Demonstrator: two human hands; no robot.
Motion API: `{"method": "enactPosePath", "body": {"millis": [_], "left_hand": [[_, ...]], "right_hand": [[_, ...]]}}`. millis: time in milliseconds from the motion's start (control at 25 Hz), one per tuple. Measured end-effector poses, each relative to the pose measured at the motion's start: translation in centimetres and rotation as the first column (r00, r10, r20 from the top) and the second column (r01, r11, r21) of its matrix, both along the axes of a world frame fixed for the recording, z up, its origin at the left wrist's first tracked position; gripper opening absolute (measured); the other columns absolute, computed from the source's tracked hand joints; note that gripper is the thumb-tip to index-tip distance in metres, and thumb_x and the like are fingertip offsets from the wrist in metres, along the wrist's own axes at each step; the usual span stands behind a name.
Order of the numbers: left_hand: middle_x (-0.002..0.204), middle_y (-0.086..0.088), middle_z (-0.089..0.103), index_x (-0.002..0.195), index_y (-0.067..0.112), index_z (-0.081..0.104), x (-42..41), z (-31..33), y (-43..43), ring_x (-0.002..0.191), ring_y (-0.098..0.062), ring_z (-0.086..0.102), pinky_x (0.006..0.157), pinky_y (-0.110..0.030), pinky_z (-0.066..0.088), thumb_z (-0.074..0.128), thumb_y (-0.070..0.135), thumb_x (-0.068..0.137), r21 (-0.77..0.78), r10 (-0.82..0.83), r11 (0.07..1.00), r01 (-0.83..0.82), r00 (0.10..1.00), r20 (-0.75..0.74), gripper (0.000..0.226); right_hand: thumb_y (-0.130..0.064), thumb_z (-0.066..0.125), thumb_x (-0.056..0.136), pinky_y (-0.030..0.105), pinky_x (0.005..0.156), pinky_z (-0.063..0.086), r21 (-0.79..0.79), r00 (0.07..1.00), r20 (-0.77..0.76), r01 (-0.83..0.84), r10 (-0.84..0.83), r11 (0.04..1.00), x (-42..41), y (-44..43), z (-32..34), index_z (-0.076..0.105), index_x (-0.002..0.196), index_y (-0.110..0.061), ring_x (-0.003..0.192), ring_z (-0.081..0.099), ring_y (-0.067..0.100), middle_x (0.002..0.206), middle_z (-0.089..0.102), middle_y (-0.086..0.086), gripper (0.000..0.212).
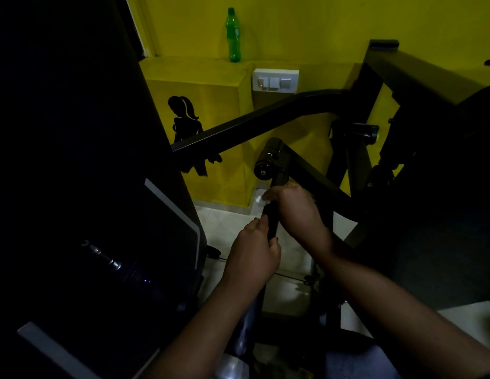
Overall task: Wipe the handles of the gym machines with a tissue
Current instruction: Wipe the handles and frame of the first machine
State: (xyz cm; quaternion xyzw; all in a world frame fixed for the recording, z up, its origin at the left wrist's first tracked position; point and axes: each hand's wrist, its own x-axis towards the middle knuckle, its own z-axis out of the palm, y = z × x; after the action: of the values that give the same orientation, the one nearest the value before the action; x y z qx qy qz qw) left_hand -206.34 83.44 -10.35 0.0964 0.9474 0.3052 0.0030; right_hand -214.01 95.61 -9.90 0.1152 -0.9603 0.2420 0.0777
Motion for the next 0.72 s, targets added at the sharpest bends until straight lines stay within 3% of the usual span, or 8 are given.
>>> {"method": "enactPosePath", "body": {"millis": [120, 200, 320, 440, 520, 640, 720], "left_hand": [[0.143, -0.009, 0.047, 0.148, 0.008, 0.035, 0.0, 0.2, 0.1, 0.128, -0.021, 0.047, 0.101, -0.027, 0.038, 0.049, 0.020, 0.095, -0.012, -0.002, 1.000, 0.002, 1.000, 0.001, 0.056], [0.143, -0.009, 0.048, 0.148, 0.009, 0.036, -0.1, 0.2, -0.1, 0.127, -0.020, 0.048, 0.104, -0.028, 0.040, 0.049, 0.020, 0.094, 0.000, 0.002, 1.000, -0.002, 1.000, 0.000, 0.057], [0.133, -0.010, 0.056, 0.142, 0.009, 0.045, -0.1, 0.1, -0.3, 0.118, -0.022, 0.054, 0.096, -0.032, 0.046, 0.052, 0.022, 0.093, 0.020, 0.007, 1.000, -0.008, 1.000, 0.008, 0.052], [0.112, -0.013, 0.060, 0.115, 0.004, 0.058, -0.1, 0.1, -0.2, 0.101, -0.025, 0.057, 0.071, -0.028, 0.038, 0.053, 0.024, 0.091, -0.028, 0.040, 0.999, -0.039, 0.999, 0.027, 0.031], [0.114, -0.013, 0.060, 0.120, 0.004, 0.057, -0.1, 0.0, -0.2, 0.102, -0.025, 0.056, 0.072, -0.027, 0.038, 0.054, 0.024, 0.091, -0.033, 0.043, 0.999, -0.043, 0.999, 0.010, 0.035], [0.130, -0.011, 0.057, 0.142, 0.010, 0.046, -0.2, -0.1, -0.2, 0.115, -0.021, 0.055, 0.090, -0.027, 0.044, 0.053, 0.024, 0.092, 0.018, 0.026, 1.000, -0.026, 1.000, -0.009, 0.052], [0.139, -0.008, 0.052, 0.147, 0.012, 0.038, -0.1, -0.1, -0.3, 0.123, -0.019, 0.051, 0.099, -0.027, 0.042, 0.053, 0.024, 0.094, 0.033, 0.015, 0.999, -0.015, 1.000, -0.002, 0.057]], "right_hand": [[-0.008, 0.062, 0.086, 0.037, 0.080, 0.053, 0.127, 0.998, 0.035, 0.045, -0.050, 0.991, -2.7, 0.4, 1.2, 0.072, 0.107, -0.012, 0.096, 0.062, 0.028, 0.105, 0.066, 0.013, 0.023], [-0.006, 0.057, 0.090, 0.039, 0.079, 0.053, 0.345, 0.997, 0.034, 0.058, -0.074, 0.937, -4.8, -0.4, 1.7, 0.066, 0.115, -0.009, 0.102, 0.059, 0.030, 0.112, 0.062, 0.016, 0.026], [-0.004, 0.055, 0.092, 0.038, 0.076, 0.052, 0.557, 0.989, 0.123, -0.134, 0.079, 0.819, -5.4, -2.2, 2.7, 0.064, 0.113, -0.003, 0.103, 0.061, 0.031, 0.112, 0.063, 0.017, 0.024], [-0.008, 0.062, 0.088, 0.032, 0.077, 0.049, 0.557, 0.881, 0.337, -0.470, 0.331, 0.685, -4.4, -2.7, 4.0, 0.071, 0.104, -0.011, 0.099, 0.063, 0.025, 0.106, 0.068, 0.008, 0.019], [-0.008, 0.063, 0.086, 0.030, 0.076, 0.048, 0.488, 0.844, 0.379, -0.531, 0.379, 0.693, -4.7, -2.5, 4.7, 0.073, 0.098, -0.014, 0.094, 0.063, 0.021, 0.101, 0.069, 0.004, 0.016], [-0.008, 0.057, 0.090, 0.032, 0.073, 0.047, 0.564, 0.946, 0.254, -0.315, 0.203, 0.763, -6.4, -2.3, 3.5, 0.068, 0.108, -0.006, 0.092, 0.059, 0.026, 0.101, 0.061, 0.011, 0.021], [-0.009, 0.057, 0.092, 0.035, 0.079, 0.049, 0.435, 0.992, 0.119, -0.099, 0.052, 0.895, -6.1, -1.3, 1.5, 0.066, 0.116, -0.010, 0.102, 0.057, 0.028, 0.114, 0.057, 0.014, 0.025]]}}
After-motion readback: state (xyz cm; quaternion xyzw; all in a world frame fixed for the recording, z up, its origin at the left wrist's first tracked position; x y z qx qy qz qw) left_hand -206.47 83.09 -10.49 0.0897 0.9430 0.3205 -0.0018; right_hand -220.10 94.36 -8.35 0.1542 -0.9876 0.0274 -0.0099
